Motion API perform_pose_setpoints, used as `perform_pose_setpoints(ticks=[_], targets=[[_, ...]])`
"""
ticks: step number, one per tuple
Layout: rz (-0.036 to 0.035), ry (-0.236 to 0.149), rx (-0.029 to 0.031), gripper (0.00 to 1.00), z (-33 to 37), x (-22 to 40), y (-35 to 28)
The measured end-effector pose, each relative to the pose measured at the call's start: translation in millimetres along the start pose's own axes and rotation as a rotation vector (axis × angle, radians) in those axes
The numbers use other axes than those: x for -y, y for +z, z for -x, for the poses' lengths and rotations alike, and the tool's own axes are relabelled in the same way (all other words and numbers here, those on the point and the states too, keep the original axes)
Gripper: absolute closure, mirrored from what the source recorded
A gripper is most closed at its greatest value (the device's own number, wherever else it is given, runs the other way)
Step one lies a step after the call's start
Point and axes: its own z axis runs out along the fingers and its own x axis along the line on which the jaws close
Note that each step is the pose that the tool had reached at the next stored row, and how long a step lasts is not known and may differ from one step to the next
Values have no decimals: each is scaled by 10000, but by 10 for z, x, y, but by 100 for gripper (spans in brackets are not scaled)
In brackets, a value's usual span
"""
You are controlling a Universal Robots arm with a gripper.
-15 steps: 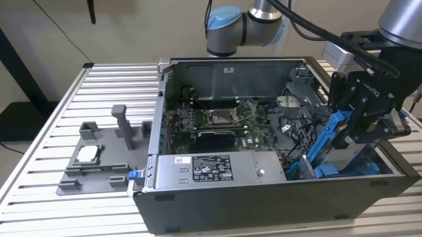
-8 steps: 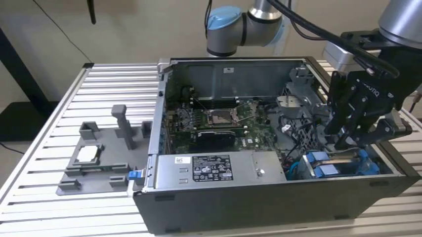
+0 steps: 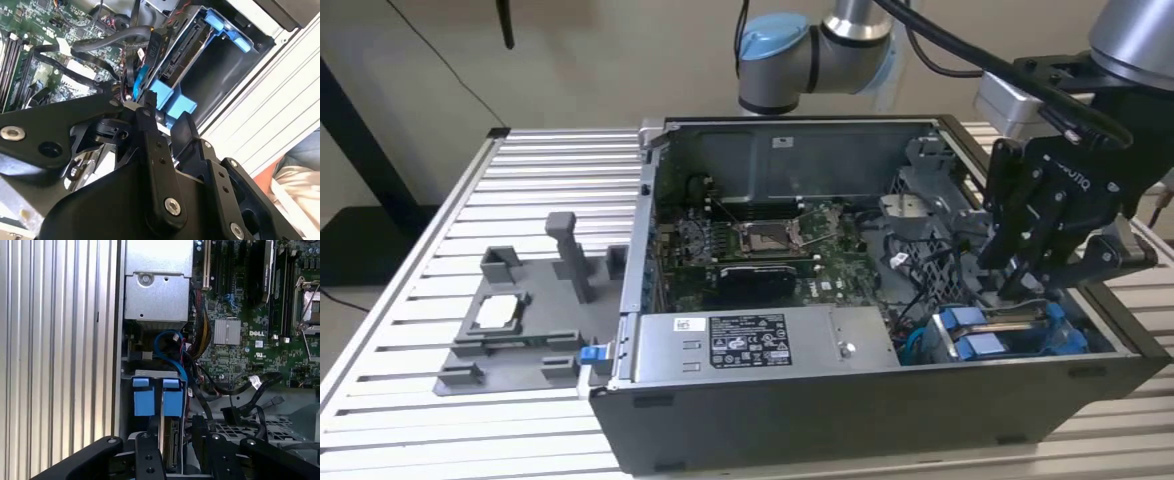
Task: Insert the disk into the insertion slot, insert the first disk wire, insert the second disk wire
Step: 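Insert the first disk wire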
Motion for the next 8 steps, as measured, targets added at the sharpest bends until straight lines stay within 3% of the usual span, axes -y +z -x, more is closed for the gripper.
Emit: perform_pose_setpoints(ticks=[5,6,7,8], targets=[[-134,-1,-4,60,7,-5,-113],[-206,-3,-3,60,11,-5,-121],[-321,-5,-5,60,19,-6,-123],[-486,-8,-13,60,31,-7,-125]])
